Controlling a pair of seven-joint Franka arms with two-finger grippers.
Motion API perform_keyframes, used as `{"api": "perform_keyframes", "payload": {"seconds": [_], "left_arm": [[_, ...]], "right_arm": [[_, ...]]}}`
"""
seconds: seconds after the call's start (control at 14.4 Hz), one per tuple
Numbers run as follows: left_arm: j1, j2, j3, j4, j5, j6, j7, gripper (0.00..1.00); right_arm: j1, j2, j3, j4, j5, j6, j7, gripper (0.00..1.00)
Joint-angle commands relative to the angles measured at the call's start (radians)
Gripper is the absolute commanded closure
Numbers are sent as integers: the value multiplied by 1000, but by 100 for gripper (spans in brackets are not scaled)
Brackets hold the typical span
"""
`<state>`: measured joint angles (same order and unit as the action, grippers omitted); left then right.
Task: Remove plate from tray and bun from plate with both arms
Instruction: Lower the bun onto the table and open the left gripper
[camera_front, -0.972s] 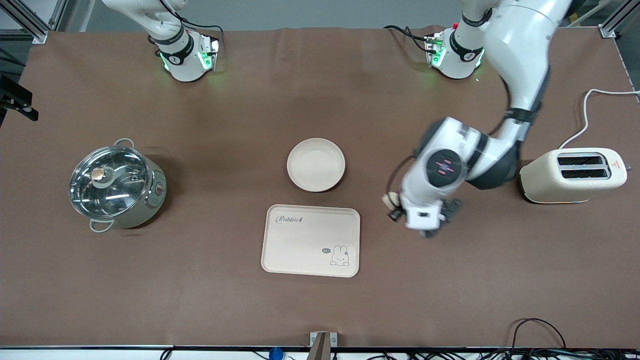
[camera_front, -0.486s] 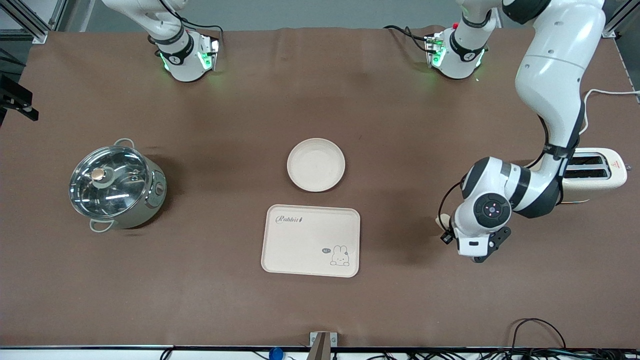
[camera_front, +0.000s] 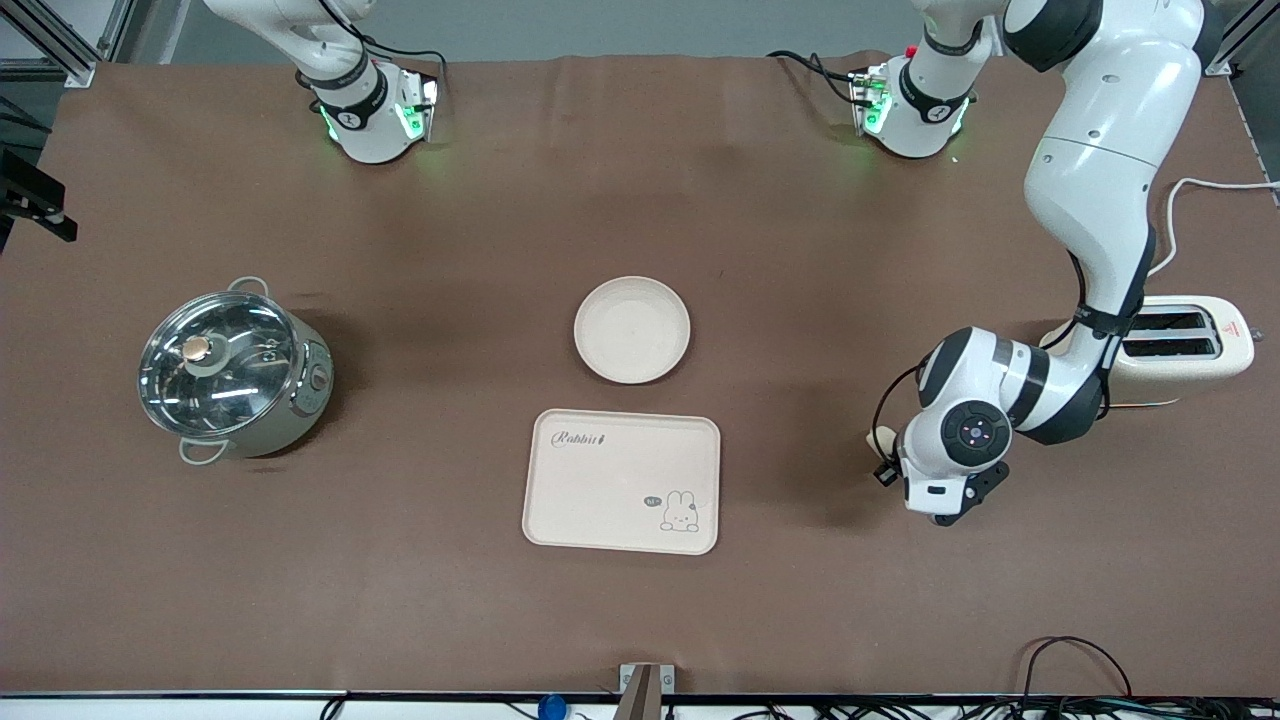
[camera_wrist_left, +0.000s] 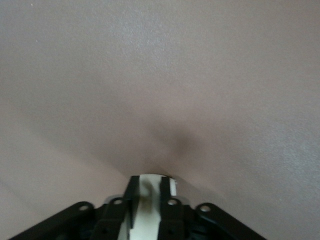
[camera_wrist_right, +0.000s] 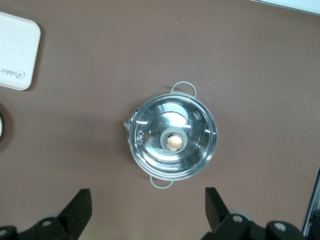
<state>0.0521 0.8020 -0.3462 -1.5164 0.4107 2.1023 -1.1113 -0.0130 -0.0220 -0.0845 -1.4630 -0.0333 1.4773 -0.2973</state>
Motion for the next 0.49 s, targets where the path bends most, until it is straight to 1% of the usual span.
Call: {"api": "perform_keyframes", "payload": {"seconds": [0.0,0.14,0.42], "left_arm": [[17,-29,-11,2,19,-16,14,0],[14,-70,-16,10,20,-59,46,0],[25,-167,-16,19,17,-106,180,0]], "right_arm": [[4,-13,0,-16,3,0,18,0],[5,-13,0,-17,4,0,18,0],[4,-13,0,-17,4,0,18,0]]}}
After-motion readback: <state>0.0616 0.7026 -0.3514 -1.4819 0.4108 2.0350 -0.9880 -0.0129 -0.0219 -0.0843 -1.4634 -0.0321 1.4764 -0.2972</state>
